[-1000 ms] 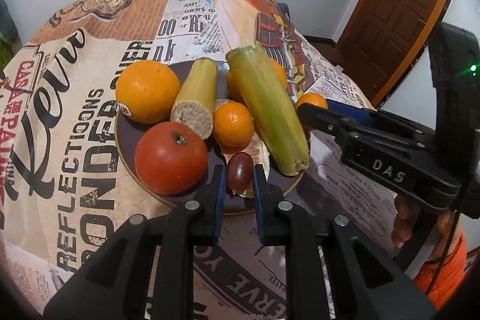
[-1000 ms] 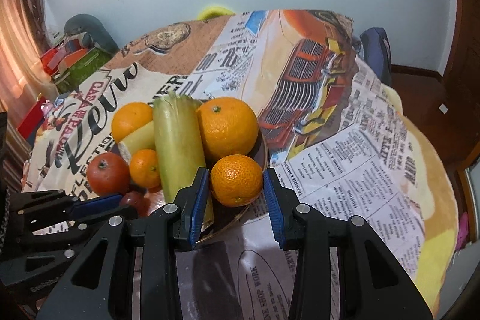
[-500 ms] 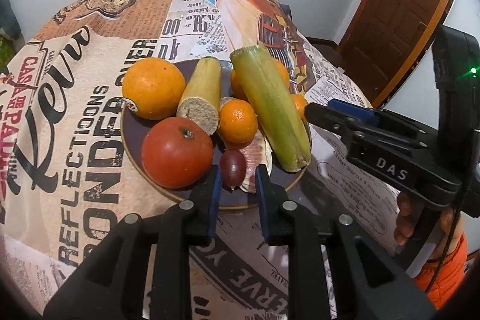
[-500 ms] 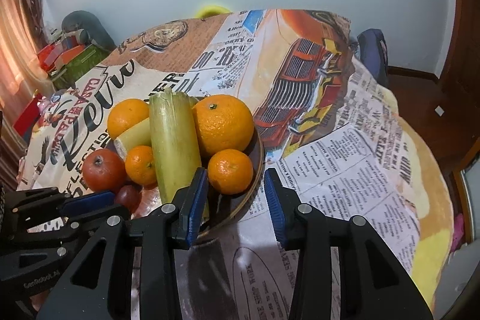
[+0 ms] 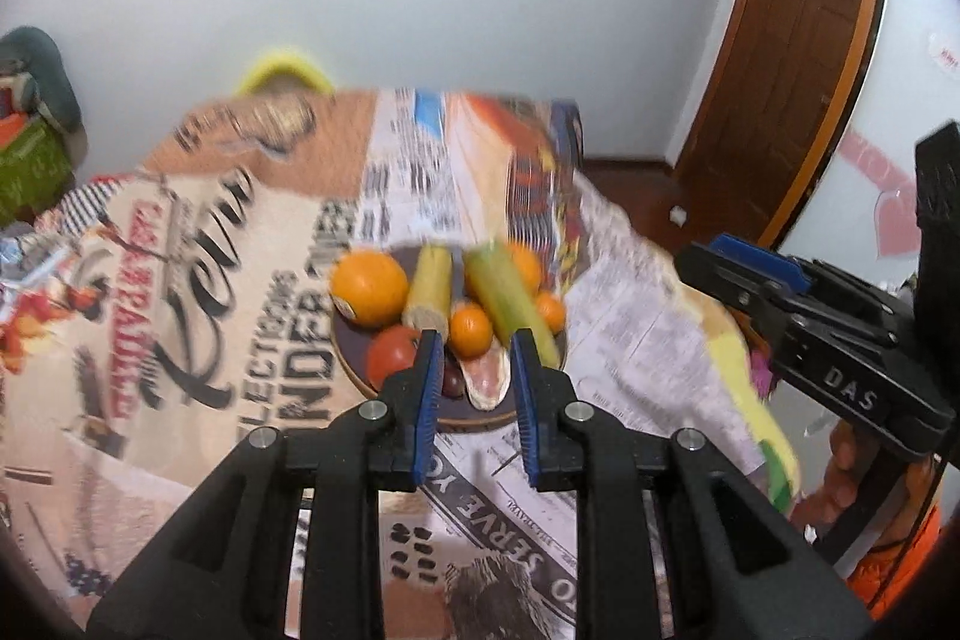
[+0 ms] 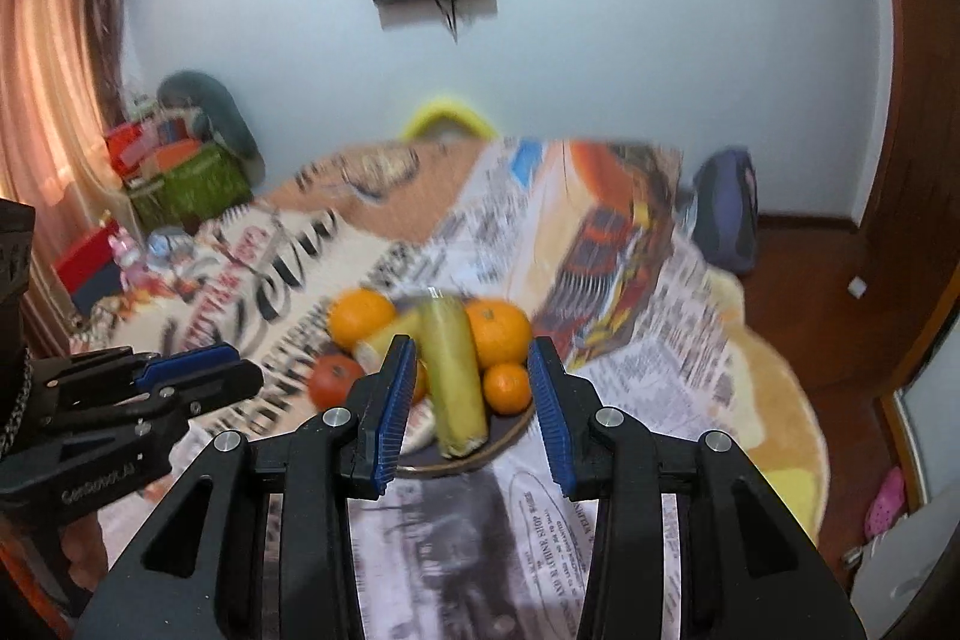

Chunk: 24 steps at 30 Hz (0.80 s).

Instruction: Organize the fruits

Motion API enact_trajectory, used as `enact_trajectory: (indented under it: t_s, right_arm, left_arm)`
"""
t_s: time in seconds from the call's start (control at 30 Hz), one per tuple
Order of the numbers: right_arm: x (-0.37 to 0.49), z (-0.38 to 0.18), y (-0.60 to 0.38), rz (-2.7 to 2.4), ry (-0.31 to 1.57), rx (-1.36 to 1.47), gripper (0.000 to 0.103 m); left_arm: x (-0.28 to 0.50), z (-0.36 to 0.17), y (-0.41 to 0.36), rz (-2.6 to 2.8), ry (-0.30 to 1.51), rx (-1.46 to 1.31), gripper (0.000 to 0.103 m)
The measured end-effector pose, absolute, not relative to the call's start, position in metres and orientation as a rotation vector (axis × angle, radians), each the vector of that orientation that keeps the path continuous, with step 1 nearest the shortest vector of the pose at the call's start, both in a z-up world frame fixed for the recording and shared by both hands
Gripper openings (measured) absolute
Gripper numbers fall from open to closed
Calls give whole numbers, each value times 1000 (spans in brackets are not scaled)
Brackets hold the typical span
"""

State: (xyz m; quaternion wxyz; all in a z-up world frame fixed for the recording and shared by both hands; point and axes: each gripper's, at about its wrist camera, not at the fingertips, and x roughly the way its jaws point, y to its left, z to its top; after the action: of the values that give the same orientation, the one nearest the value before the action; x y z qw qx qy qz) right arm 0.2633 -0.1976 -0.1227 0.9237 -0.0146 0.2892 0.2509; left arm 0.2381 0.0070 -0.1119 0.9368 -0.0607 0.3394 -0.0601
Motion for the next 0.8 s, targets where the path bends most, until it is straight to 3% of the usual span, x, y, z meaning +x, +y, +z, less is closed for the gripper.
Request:
enact_trajectory:
  t_s: [0.37,0.47,0.67,0.7,0.8]
  right_arm:
    - [160,-37,-207,540,312,4,36]
    - [142,-30,-208,539,266,17,41]
    - [123,-27,-204,525,214,18,53]
    - [121,-27,-204,524,210,20,57]
    - [119,-28,-204,503,196,24,73]
  left_arm:
    - [132,-11,9,-90,406,-71,21]
    - [108,3,8,-93,361,-56,22]
    - [77,17,6,-88,299,-41,42]
    - [75,18,6,-85,293,-39,44]
    - [67,19,6,-78,278,-38,61]
